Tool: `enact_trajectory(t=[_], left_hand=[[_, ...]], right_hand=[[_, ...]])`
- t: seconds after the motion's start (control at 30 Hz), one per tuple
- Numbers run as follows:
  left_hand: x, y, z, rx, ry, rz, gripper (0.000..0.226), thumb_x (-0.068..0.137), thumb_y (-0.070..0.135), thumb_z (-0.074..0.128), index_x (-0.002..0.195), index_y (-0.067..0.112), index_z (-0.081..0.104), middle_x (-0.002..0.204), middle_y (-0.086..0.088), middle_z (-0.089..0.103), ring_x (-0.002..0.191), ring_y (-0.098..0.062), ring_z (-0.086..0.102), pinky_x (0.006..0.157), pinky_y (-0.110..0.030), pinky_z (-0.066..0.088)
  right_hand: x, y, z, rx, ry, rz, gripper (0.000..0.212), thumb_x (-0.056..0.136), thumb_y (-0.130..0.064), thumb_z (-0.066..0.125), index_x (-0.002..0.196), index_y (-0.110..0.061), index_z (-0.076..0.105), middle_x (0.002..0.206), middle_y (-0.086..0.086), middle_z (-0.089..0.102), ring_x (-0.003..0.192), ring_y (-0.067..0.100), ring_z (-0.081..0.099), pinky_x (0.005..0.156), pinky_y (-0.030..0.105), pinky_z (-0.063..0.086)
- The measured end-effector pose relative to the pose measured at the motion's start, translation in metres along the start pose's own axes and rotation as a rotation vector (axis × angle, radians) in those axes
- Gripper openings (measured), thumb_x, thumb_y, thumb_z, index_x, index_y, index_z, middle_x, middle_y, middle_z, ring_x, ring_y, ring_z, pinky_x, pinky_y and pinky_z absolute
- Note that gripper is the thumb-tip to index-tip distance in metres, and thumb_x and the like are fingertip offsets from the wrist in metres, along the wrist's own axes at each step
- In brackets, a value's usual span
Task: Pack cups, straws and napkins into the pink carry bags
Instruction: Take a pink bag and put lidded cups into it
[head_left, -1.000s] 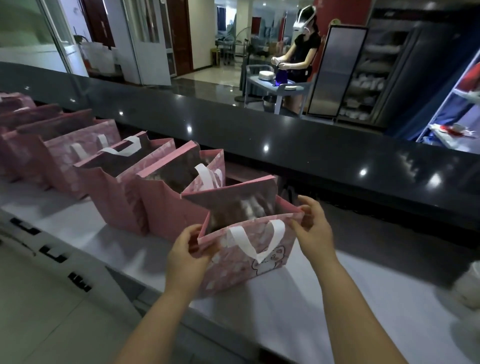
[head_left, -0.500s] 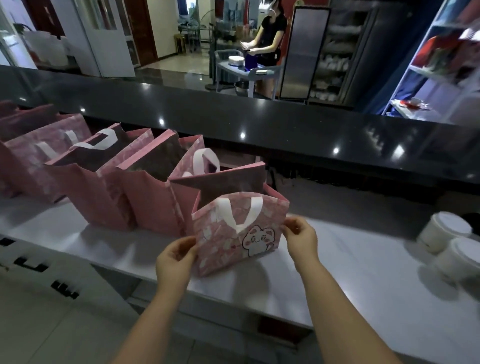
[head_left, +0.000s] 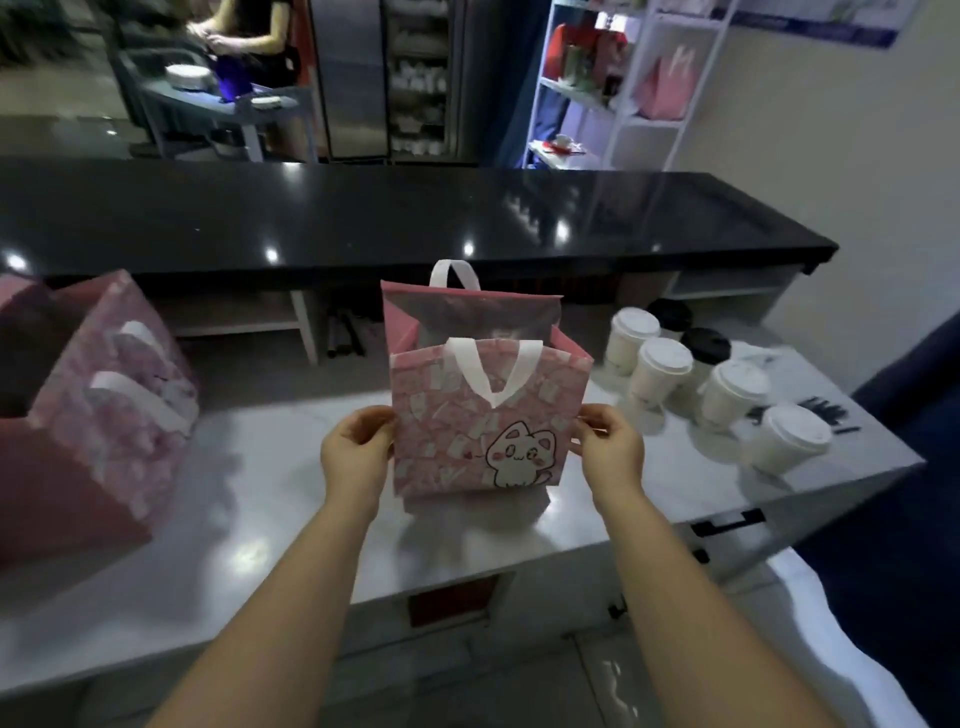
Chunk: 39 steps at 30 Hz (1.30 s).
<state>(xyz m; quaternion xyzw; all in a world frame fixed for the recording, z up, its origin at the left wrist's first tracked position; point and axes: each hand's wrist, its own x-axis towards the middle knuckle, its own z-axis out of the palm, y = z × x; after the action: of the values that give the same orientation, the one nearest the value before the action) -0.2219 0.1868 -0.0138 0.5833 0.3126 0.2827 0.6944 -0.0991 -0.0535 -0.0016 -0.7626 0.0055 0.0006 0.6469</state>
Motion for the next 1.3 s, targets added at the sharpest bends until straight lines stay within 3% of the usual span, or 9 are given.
enact_trajectory(t=[0.1,0.23,0.4,0.5,0.63,0.77,0.9,1.03,1.3], left_hand=[[-0.006,-0.009,0.037,0.000,-0.111,-0.023,0.018,0.089,-0.004,0.062,0.087,0.012,0.069,0.088,-0.005,0.073,0.086,-0.023,0.070,0.074,-0.031,0.059],[-0.017,-0.020,0.056,0.046,-0.171,-0.001,0.019,0.086,-0.001,0.067,0.086,0.018,0.070,0.089,-0.003,0.074,0.085,-0.021,0.071,0.079,-0.036,0.059],[-0.028,-0.021,0.057,0.106,-0.200,0.034,0.017,0.085,0.004,0.071,0.089,0.020,0.069,0.090,0.000,0.074,0.086,-0.018,0.071,0.078,-0.035,0.059],[-0.039,-0.020,0.055,0.196,-0.191,0.117,0.026,0.081,0.013,0.077,0.094,0.031,0.064,0.094,0.007,0.071,0.086,-0.006,0.068,0.073,-0.026,0.058],[-0.064,-0.026,0.058,0.342,-0.181,0.230,0.041,0.078,0.020,0.080,0.099,0.044,0.053,0.100,0.018,0.061,0.091,0.005,0.057,0.069,-0.015,0.046],[-0.091,-0.032,0.080,0.486,-0.186,0.361,0.047,0.077,0.017,0.079,0.108,0.037,0.050,0.105,0.016,0.053,0.095,-0.003,0.052,0.077,-0.021,0.045],[-0.113,-0.041,0.115,0.397,-0.134,0.291,0.047,0.082,0.017,0.074,0.098,0.052,0.048,0.104,0.022,0.056,0.096,0.001,0.057,0.071,-0.017,0.049],[-0.115,-0.050,0.140,0.362,0.035,0.275,0.041,0.090,0.014,0.062,0.100,0.051,0.049,0.098,0.020,0.061,0.091,-0.011,0.062,0.074,-0.024,0.051],[-0.091,-0.043,0.148,0.569,0.243,0.244,0.033,0.090,0.024,0.065,0.122,0.022,0.057,0.107,0.004,0.062,0.095,-0.015,0.058,0.077,-0.030,0.047]], right_hand=[[0.011,0.005,-0.032,-0.042,0.075,0.006,0.025,0.089,-0.005,0.061,0.079,-0.028,0.066,0.082,-0.005,0.070,0.083,0.019,0.069,0.076,0.035,0.058],[0.019,0.006,-0.050,-0.118,0.047,-0.007,0.021,0.089,-0.014,0.064,0.082,-0.034,0.063,0.086,-0.014,0.068,0.085,0.010,0.066,0.065,0.019,0.049],[0.012,0.008,-0.057,-0.039,0.031,0.008,0.018,0.091,-0.019,0.065,0.106,-0.029,0.064,0.099,-0.015,0.066,0.096,0.007,0.063,0.069,0.016,0.046],[0.000,0.011,-0.064,-0.094,0.042,-0.003,0.036,0.090,-0.024,0.066,0.125,-0.026,0.057,0.112,-0.012,0.061,0.102,0.007,0.057,0.073,0.018,0.046],[-0.020,0.023,-0.079,-0.224,0.056,-0.059,0.035,0.088,-0.016,0.065,0.119,-0.029,0.055,0.110,-0.014,0.057,0.102,0.006,0.053,0.086,0.027,0.046],[-0.032,0.034,-0.101,-0.300,0.001,-0.148,0.033,0.087,-0.012,0.065,0.114,-0.029,0.059,0.110,-0.016,0.059,0.103,0.004,0.053,0.084,0.018,0.041],[-0.026,0.046,-0.132,-0.358,-0.078,-0.211,0.035,0.086,-0.011,0.065,0.119,-0.023,0.061,0.112,-0.016,0.056,0.106,0.005,0.052,0.089,0.021,0.041],[-0.010,0.059,-0.164,-0.377,-0.223,-0.212,0.034,0.087,-0.012,0.063,0.115,-0.030,0.060,0.112,-0.021,0.055,0.108,0.002,0.051,0.091,0.023,0.043],[0.033,0.052,-0.172,-0.470,-0.440,-0.337,0.034,0.087,-0.011,0.061,0.121,-0.021,0.060,0.119,-0.007,0.059,0.111,0.007,0.050,0.089,0.019,0.037]])
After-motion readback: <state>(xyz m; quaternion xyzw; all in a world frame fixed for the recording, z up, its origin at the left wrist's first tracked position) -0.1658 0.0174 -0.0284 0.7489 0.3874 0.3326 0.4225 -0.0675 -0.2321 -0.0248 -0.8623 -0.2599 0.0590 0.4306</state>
